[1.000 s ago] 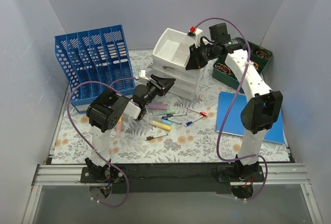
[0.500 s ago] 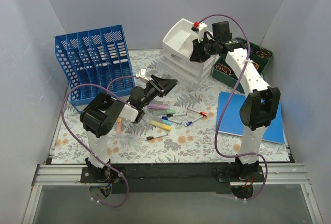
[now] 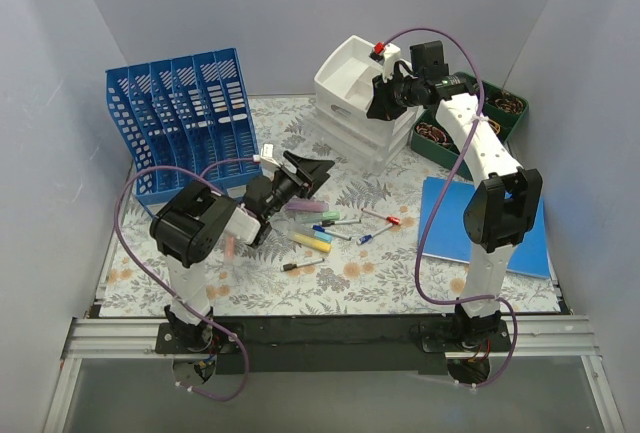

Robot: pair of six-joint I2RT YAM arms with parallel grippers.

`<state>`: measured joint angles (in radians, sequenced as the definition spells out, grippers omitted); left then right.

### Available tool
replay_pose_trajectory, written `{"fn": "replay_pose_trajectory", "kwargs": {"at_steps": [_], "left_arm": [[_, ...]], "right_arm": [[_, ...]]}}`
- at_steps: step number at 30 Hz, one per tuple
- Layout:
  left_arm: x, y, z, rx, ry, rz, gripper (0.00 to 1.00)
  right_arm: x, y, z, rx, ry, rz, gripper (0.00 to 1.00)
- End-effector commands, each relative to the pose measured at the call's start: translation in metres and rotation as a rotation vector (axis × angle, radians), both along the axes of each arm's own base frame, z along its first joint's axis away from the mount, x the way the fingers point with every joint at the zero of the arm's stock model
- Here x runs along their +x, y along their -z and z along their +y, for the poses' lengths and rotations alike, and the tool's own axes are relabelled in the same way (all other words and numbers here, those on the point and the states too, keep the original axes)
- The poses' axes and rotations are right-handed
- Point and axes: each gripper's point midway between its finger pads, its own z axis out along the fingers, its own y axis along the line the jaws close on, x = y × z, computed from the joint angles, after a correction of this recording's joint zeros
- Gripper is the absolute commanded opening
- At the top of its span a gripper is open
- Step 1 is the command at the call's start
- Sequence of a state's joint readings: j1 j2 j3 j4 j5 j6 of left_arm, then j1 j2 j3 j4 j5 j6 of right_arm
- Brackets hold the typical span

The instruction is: Organize the desk

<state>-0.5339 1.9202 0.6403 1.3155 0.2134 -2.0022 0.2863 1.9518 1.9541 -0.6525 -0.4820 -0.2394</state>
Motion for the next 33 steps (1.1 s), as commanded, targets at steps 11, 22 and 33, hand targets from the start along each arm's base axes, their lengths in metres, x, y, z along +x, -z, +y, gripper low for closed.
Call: {"fn": "replay_pose_trajectory", "kwargs": {"at_steps": [11, 22, 33], "left_arm": [[0.040, -0.078, 0.018, 0.316, -0.190, 0.035, 0.98], [0.067, -0.048, 0.008, 0.416, -0.215, 0.267, 0.81], [0.099, -0.027, -0.016, 0.449, -0.207, 0.380, 0.72]], "right_arm": [[-0.009, 0.037, -0.016, -0.041, 0.038, 0.131, 0.01], [-0.009, 0.035, -0.016, -0.042, 0.037, 0.125, 0.01], [-0.009, 0.038, -0.016, -0.042, 0.037, 0.130, 0.01]]}}
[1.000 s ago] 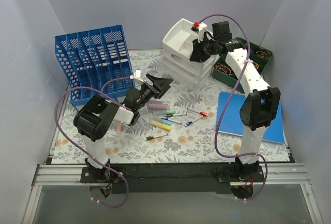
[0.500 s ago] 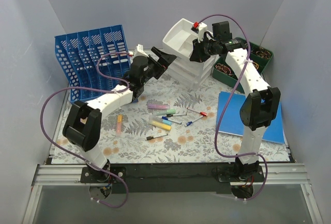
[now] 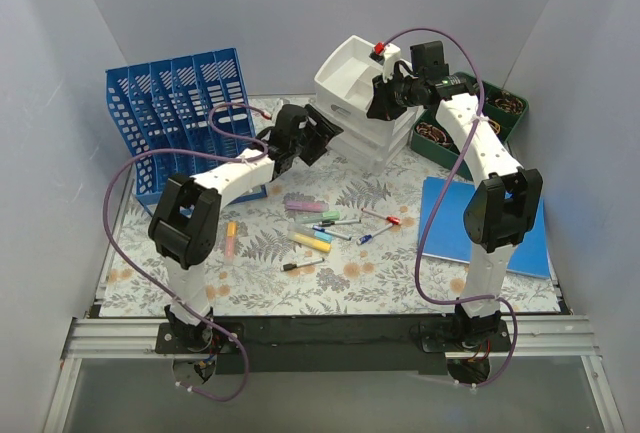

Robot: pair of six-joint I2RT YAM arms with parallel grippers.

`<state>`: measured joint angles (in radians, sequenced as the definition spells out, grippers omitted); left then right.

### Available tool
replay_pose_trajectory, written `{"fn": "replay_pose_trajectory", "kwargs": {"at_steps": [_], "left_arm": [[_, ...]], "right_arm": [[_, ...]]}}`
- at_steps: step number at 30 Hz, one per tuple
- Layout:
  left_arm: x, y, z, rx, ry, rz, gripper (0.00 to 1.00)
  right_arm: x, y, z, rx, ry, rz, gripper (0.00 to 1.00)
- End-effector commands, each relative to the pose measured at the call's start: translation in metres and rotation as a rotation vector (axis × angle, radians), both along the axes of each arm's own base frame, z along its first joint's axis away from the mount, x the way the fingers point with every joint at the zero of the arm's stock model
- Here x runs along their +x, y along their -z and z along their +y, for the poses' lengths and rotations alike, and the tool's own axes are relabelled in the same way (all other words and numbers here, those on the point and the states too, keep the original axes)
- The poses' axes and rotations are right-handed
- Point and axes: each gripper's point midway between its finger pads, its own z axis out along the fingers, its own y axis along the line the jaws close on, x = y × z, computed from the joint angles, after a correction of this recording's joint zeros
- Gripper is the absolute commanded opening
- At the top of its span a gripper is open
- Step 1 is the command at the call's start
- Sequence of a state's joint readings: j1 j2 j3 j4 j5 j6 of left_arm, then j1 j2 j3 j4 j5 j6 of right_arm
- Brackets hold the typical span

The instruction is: Organize the desk

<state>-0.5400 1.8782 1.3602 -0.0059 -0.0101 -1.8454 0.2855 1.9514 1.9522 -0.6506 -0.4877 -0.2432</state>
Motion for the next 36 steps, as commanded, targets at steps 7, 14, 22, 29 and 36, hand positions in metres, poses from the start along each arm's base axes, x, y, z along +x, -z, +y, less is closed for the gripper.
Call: {"fn": "replay_pose_trajectory", "kwargs": {"at_steps": [7, 14, 22, 29, 36], "left_arm": [[0.025, 0.000, -0.010, 0.044, -0.055, 0.066, 0.60], [0.023, 0.022, -0.013, 0.103, -0.021, 0.119, 0.34], [-0.002, 0.006, 0.012, 0.137, -0.051, 0.086, 0.18], [-0.021, -0.003, 0.025, 0.131, -0.051, 0.058, 0.20], [-0.032, -0.001, 0.031, 0.129, -0.045, 0.058, 0.30]], "right_arm": [[-0.009, 0.038, -0.015, -0.043, 0.041, 0.136, 0.01], [-0.008, 0.038, -0.016, -0.045, 0.041, 0.133, 0.01], [-0.008, 0.038, -0.016, -0.047, 0.045, 0.130, 0.01], [-0.008, 0.038, -0.018, -0.053, 0.051, 0.127, 0.01], [-0.008, 0.038, -0.019, -0.057, 0.053, 0.126, 0.01]]}}
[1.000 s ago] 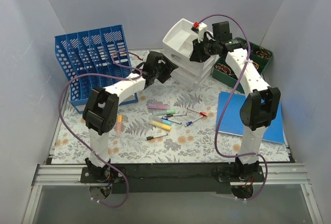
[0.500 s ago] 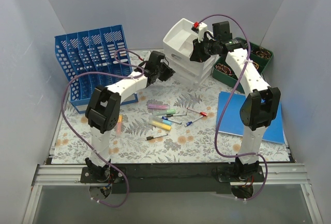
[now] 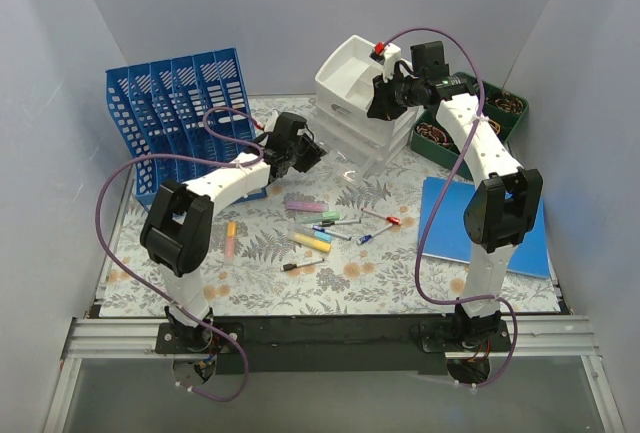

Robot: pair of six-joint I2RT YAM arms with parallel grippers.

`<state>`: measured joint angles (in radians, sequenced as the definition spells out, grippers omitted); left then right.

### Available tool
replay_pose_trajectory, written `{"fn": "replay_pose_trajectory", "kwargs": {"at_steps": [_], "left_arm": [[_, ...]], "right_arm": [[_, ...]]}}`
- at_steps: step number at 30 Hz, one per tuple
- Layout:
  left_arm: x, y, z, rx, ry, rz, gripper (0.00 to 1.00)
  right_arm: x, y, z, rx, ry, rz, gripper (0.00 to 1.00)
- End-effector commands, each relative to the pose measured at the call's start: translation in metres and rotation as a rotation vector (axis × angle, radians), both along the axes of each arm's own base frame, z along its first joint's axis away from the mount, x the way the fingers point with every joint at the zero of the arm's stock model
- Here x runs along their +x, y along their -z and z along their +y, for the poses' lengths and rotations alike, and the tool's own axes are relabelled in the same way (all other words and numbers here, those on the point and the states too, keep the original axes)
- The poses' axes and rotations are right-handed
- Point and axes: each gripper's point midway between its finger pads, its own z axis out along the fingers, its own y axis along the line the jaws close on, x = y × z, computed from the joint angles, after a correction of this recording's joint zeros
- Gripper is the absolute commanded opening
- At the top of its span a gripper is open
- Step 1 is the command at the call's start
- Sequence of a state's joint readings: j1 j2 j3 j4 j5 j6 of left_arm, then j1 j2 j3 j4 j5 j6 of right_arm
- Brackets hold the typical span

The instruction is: Organize the desk

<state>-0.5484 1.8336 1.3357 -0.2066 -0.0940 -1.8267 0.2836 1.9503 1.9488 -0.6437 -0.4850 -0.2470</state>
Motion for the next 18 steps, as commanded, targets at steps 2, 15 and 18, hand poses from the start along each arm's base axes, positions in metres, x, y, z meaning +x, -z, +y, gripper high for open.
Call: {"fn": "replay_pose_trajectory", "kwargs": {"at_steps": [2, 15, 18], "left_arm": [[-0.007, -0.032, 0.003, -0.017, 0.013, -0.069, 0.51], [-0.024, -0.083, 0.005, -0.030, 0.116, -0.222, 0.95], [-0.035, -0.101, 0.015, 0.000, 0.137, -0.291, 0.98]], "right_arm": [[-0.009, 0.039, -0.018, -0.055, 0.052, 0.135, 0.01], [-0.012, 0.016, -0.015, -0.044, 0.001, 0.072, 0.26], [-0.013, -0.001, -0.014, -0.037, -0.015, 0.028, 0.46]]}}
